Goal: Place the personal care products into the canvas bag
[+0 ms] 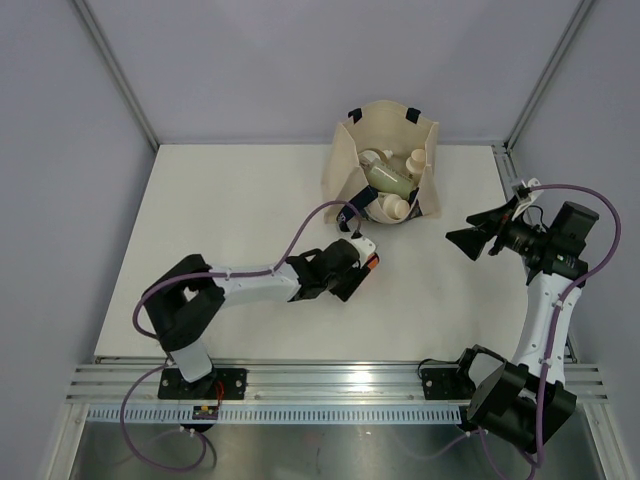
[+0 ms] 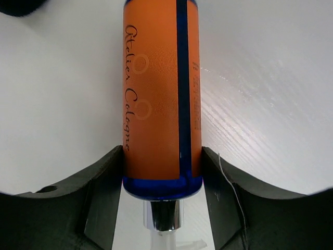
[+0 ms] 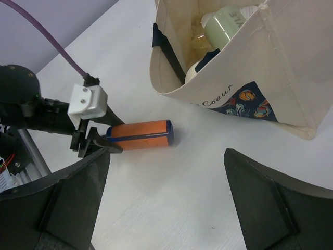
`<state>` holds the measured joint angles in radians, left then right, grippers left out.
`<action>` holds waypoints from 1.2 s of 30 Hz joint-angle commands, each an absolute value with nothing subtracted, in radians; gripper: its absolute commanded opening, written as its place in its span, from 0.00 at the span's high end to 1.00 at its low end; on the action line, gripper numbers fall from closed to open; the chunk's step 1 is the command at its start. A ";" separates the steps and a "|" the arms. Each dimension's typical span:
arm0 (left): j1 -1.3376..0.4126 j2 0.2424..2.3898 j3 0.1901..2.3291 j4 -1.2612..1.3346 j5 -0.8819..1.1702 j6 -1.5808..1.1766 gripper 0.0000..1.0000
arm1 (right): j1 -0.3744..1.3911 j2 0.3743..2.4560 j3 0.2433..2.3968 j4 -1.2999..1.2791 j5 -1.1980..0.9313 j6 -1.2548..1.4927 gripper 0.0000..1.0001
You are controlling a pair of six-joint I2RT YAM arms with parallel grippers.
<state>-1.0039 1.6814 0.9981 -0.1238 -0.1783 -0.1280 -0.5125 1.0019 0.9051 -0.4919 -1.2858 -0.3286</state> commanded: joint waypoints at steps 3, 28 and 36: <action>-0.994 1.790 1.052 -0.064 -0.181 -0.123 1.00 | -0.525 1.006 0.945 -0.489 -1.318 -0.334 0.01; -0.950 2.051 1.396 -0.253 -0.247 -0.117 1.00 | -0.537 1.017 0.959 -0.514 -1.308 -0.356 0.00; -0.937 1.794 1.264 -0.218 -0.103 -0.247 1.00 | -0.538 1.019 0.960 -0.515 -1.312 -0.356 0.01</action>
